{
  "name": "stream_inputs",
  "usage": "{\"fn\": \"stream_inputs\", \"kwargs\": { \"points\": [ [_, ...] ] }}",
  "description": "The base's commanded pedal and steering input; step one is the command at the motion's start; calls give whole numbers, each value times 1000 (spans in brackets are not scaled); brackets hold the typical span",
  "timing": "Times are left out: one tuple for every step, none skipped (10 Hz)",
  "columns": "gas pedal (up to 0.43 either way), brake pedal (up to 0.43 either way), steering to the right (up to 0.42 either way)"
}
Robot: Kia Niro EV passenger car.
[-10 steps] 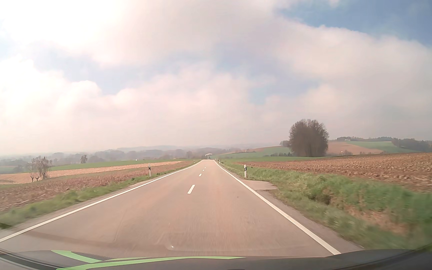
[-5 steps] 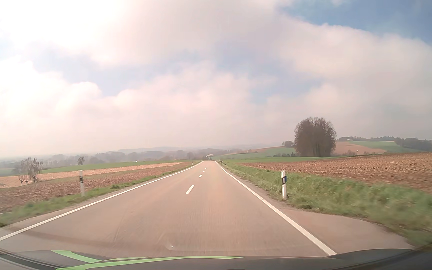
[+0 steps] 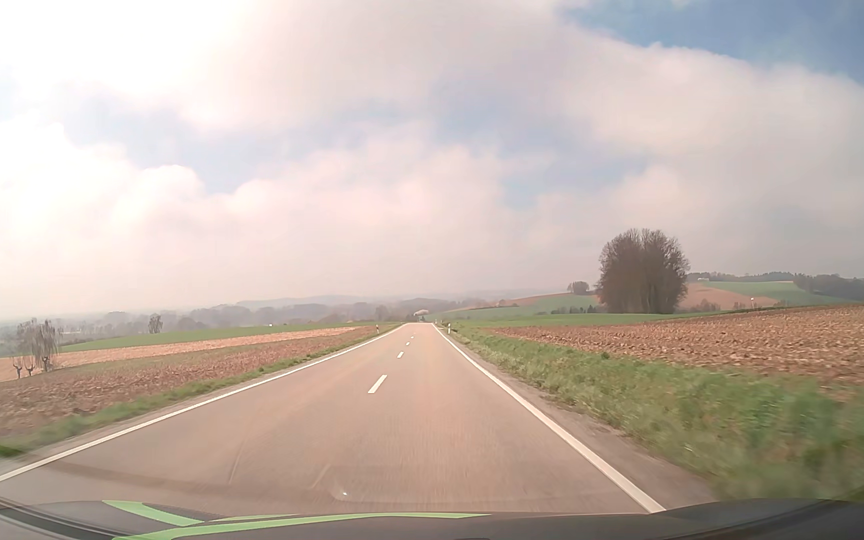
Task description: Follow the waypoints while adhering to traffic rules and regulations
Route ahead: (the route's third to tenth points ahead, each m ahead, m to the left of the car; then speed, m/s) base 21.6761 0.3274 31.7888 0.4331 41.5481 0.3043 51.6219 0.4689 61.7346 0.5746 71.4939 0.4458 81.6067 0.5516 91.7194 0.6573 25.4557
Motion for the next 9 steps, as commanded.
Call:
{"fn": "stream_inputs", "kwargs": {
  "points": [
    [150,0,-2],
    [150,0,-2],
    [150,0,-2],
    [150,0,-2],
    [150,0,-2],
    [150,0,-3],
    [150,0,-3],
    [150,0,-3],
    [150,0,-4]
  ]
}}
